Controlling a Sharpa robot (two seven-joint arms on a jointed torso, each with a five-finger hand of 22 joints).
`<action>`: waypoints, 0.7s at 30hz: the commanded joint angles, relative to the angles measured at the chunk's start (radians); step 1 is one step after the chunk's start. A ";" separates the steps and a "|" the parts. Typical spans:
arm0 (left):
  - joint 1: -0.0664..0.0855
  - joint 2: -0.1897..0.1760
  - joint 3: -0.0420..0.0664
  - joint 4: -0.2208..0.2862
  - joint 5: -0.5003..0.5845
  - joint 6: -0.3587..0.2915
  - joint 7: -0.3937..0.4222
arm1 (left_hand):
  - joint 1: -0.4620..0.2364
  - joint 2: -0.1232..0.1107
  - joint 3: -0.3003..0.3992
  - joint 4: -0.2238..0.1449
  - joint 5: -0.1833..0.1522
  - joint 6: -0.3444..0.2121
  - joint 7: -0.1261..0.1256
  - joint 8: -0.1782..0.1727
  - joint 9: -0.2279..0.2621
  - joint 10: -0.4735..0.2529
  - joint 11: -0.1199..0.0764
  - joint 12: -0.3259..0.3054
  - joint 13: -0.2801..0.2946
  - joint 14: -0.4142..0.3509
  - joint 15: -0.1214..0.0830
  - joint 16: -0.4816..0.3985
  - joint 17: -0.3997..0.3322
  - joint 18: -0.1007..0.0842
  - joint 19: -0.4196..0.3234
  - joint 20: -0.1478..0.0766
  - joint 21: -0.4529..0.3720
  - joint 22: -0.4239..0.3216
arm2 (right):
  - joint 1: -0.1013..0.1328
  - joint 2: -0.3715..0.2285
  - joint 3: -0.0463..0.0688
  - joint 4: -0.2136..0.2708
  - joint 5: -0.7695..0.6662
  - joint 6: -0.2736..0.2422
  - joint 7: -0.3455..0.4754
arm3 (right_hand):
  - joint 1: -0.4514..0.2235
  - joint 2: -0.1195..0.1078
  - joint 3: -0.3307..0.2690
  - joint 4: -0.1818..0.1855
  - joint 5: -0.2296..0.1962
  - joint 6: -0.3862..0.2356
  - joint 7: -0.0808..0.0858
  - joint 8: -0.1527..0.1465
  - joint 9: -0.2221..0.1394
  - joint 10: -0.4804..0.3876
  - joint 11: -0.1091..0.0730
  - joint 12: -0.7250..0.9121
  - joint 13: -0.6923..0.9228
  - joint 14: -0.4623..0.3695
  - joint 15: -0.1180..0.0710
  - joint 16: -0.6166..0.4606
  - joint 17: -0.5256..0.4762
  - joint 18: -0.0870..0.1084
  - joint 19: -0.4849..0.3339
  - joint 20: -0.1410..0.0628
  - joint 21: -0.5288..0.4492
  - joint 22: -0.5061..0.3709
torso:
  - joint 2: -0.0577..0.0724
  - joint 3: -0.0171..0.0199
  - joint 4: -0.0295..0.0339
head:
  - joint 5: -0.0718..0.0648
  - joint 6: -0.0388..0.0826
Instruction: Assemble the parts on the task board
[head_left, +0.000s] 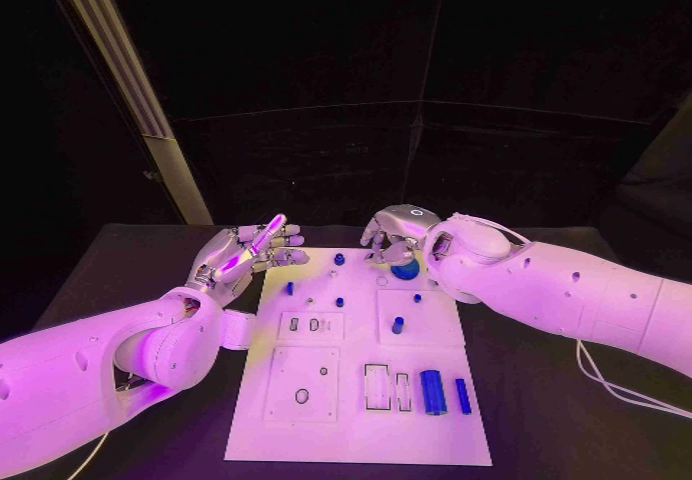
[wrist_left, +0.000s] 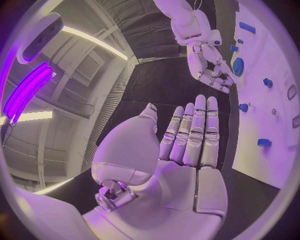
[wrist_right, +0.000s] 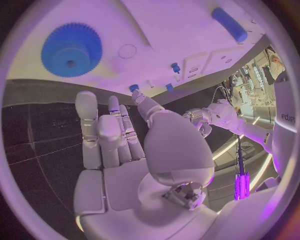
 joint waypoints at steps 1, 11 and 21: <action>0.002 -0.002 0.001 0.001 -0.004 0.019 0.000 | 0.008 0.002 -0.002 -0.006 0.004 -0.005 0.014 -0.003 -0.001 -0.004 0.004 -0.003 -0.001 -0.003 0.006 -0.004 0.001 0.006 0.006 0.003 -0.007 -0.002 | 0.006 -0.042 0.001 0.034 0.156 -0.025 -0.022 | -0.032 -0.025 -0.028 0.025 0.029 0.003 -0.022 0.003 -0.001 0.095 -0.026 0.071 0.044 0.022 -0.024 0.041 0.064 -0.025 0.023 -0.021 0.031 0.043 | -0.004 -0.0007 -0.0090 | -0.001 0.001; 0.002 -0.001 0.000 -0.004 -0.004 0.028 -0.005 | 0.009 0.003 -0.002 -0.007 0.004 -0.005 0.014 -0.004 -0.001 -0.004 0.004 -0.004 -0.001 -0.003 0.006 -0.006 0.002 0.006 0.006 0.004 -0.008 -0.003 | 0.013 -0.140 0.000 0.067 0.202 0.113 -0.107 | -0.033 -0.049 -0.227 0.178 0.086 -0.075 -0.017 0.017 -0.004 0.141 -0.028 0.869 0.887 0.052 -0.024 0.232 0.403 -0.063 0.115 -0.028 0.170 0.266 | -0.005 0.0001 -0.0161 | 0.004 0.004; 0.001 0.002 -0.001 -0.005 -0.004 0.034 -0.012 | 0.010 0.005 -0.002 -0.007 0.005 -0.005 0.014 -0.005 -0.001 -0.004 0.004 -0.005 -0.001 -0.003 0.006 -0.007 0.002 0.006 0.006 0.004 -0.009 -0.003 | 0.013 -0.124 0.000 0.037 0.127 0.193 -0.156 | 0.063 -0.046 -0.276 0.207 0.103 -0.098 -0.012 0.045 -0.003 0.164 -0.018 1.025 1.076 0.059 -0.015 0.260 0.467 -0.068 0.121 -0.019 0.193 0.301 | -0.004 -0.0007 -0.0143 | 0.001 -0.001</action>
